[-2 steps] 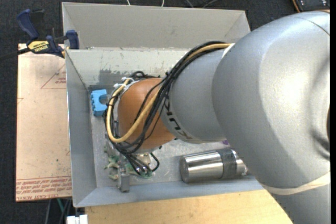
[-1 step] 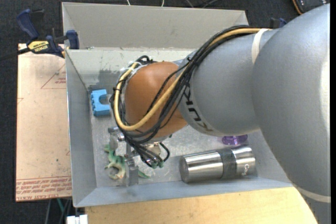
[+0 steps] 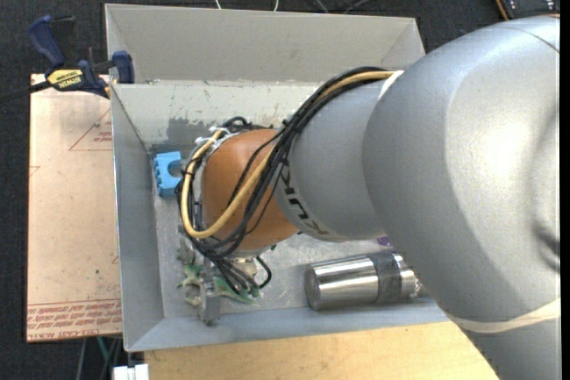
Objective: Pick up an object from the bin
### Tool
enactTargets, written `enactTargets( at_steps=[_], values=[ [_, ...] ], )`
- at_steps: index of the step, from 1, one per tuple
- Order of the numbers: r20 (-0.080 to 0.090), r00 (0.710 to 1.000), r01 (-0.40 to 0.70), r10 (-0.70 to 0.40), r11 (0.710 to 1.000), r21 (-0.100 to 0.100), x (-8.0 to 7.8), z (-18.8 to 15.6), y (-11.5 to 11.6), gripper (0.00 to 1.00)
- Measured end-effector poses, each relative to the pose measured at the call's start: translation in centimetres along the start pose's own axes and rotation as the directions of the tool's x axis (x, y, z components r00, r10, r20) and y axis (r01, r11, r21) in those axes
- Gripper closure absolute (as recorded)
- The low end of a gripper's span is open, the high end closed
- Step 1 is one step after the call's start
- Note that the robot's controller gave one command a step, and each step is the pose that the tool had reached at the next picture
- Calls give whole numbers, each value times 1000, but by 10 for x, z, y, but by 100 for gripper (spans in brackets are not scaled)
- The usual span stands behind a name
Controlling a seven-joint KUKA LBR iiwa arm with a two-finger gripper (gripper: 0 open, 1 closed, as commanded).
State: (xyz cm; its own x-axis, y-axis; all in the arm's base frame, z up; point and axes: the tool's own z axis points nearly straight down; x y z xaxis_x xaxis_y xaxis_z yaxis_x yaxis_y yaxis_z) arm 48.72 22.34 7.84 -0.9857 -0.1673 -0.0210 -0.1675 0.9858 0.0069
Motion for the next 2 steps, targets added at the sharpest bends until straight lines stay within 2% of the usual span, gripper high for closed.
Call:
enactTargets(
  at_steps=[1, 2],
  values=[
    [5, 984, 180, -180, 984, -1, -7, 7, -9, 0],
    [8, 1000, 13, -13, 1000, -5, -3, -2, 2, 100]
  ],
)
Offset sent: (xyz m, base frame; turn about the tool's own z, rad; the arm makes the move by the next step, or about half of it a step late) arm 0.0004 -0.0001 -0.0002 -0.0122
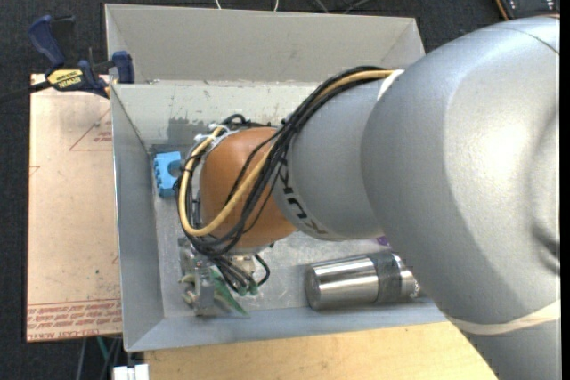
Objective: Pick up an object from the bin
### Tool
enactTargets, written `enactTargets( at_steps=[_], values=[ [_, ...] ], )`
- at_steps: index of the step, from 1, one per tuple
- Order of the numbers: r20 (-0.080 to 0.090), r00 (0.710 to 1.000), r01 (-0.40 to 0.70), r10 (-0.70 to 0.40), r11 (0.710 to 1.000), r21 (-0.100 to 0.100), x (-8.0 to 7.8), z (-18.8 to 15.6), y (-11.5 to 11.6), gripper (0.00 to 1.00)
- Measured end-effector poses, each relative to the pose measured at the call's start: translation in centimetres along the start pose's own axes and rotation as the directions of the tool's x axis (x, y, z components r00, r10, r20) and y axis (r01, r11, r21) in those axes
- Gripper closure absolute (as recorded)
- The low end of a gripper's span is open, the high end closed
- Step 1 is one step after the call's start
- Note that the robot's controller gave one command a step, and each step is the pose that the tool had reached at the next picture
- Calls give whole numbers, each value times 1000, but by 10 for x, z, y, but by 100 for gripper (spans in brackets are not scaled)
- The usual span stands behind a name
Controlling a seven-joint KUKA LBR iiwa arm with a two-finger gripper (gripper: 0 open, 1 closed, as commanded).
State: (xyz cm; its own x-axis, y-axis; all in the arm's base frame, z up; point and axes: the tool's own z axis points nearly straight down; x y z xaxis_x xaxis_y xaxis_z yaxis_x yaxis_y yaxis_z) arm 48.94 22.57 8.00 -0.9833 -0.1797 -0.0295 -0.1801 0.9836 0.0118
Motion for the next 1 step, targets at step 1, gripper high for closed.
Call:
enactTargets(
  at_steps=[1],
  values=[
    [0, 1000, 0, 0, 1000, 0, 0, 0, 0, 100]
  ],
)
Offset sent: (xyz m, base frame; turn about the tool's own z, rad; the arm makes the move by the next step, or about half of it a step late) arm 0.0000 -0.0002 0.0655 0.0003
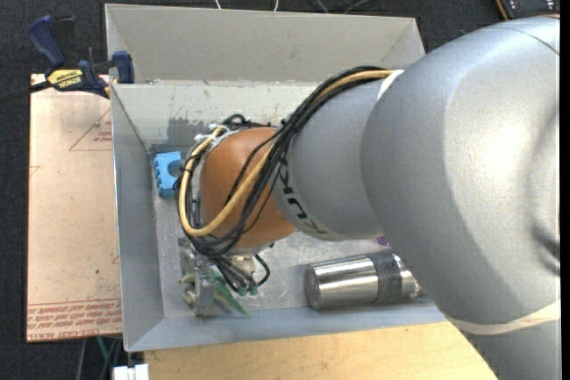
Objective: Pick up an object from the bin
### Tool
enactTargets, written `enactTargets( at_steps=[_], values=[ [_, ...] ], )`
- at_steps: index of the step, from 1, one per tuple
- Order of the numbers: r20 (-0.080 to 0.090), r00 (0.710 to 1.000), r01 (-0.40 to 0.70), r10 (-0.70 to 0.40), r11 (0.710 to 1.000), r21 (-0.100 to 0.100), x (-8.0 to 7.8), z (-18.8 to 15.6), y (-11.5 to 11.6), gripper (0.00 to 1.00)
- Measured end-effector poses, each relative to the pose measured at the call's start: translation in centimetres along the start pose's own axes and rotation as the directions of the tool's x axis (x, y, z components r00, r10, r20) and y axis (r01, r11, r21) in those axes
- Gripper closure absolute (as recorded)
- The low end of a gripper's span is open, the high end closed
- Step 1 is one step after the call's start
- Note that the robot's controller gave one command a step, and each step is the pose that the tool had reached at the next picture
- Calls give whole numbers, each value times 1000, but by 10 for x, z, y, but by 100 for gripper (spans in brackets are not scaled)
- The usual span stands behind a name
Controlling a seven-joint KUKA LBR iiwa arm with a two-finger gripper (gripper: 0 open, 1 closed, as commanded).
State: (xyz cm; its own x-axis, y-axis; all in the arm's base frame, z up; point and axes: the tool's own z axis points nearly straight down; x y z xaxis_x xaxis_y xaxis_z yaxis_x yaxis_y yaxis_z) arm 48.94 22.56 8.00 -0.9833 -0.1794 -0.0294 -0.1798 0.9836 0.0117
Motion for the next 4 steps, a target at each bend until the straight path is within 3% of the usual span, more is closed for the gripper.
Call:
enactTargets(
  at_steps=[1, 2, 3, 4],
  values=[
    [-9, 1000, 0, 0, 1000, 2, 2, -14, -1, 100],
    [-3, 1000, -1, 1, 1000, 1, -1, -49, 0, 100],
    [2, 1000, -1, 1, 1000, -1, -2, -62, 1, 100],
    [-2, 1000, -1, 1, 1000, 0, -2, -83, 1, 100]
  ],
)
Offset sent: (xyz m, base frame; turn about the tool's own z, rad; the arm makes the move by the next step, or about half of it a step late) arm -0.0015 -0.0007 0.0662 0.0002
